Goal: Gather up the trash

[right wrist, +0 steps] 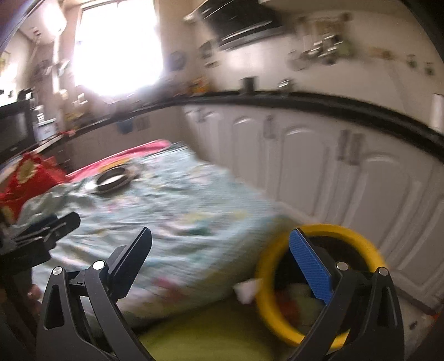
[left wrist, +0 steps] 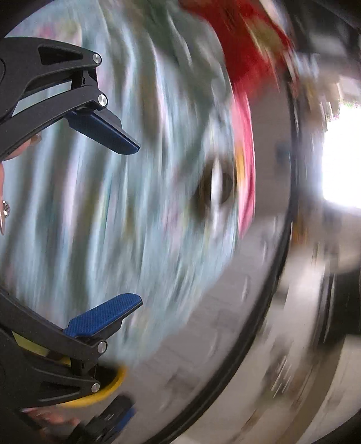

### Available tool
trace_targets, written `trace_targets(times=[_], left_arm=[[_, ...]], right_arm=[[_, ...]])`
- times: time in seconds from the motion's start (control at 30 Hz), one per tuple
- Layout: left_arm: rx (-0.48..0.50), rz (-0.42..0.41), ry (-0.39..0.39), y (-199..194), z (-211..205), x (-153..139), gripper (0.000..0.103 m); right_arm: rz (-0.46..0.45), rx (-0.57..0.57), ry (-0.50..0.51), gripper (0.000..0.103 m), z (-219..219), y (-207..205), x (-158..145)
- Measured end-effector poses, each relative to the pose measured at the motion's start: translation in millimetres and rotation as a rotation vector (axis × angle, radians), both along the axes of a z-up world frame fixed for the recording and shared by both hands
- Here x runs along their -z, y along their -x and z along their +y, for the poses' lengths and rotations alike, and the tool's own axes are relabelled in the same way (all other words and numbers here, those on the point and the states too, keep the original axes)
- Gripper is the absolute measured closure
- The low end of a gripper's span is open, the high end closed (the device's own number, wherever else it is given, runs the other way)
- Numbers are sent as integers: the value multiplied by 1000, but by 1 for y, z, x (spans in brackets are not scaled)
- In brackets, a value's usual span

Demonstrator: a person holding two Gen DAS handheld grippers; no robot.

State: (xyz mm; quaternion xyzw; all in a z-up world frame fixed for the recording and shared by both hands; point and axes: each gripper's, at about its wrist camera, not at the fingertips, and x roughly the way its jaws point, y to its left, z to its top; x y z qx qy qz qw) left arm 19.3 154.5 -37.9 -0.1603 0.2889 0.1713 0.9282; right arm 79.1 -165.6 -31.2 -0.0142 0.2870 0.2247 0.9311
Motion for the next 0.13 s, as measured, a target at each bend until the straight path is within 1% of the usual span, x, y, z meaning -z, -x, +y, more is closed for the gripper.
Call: trace_targets(times=[0.03, 0.07, 0.1, 0.13], left_arm=[[-128, 44, -9, 12, 41, 5, 11], [-210, 70, -15, 21, 69, 10, 11], [-315, 112, -27, 34, 103, 18, 11], [-395, 153, -31, 47, 130, 25, 11]], right_arm=[[33, -79, 4, 6, 35, -7, 1], [52, -134, 14, 6, 57, -10, 3], [84, -234, 34, 6, 99, -14, 7], [107, -310, 53, 6, 138, -16, 12]])
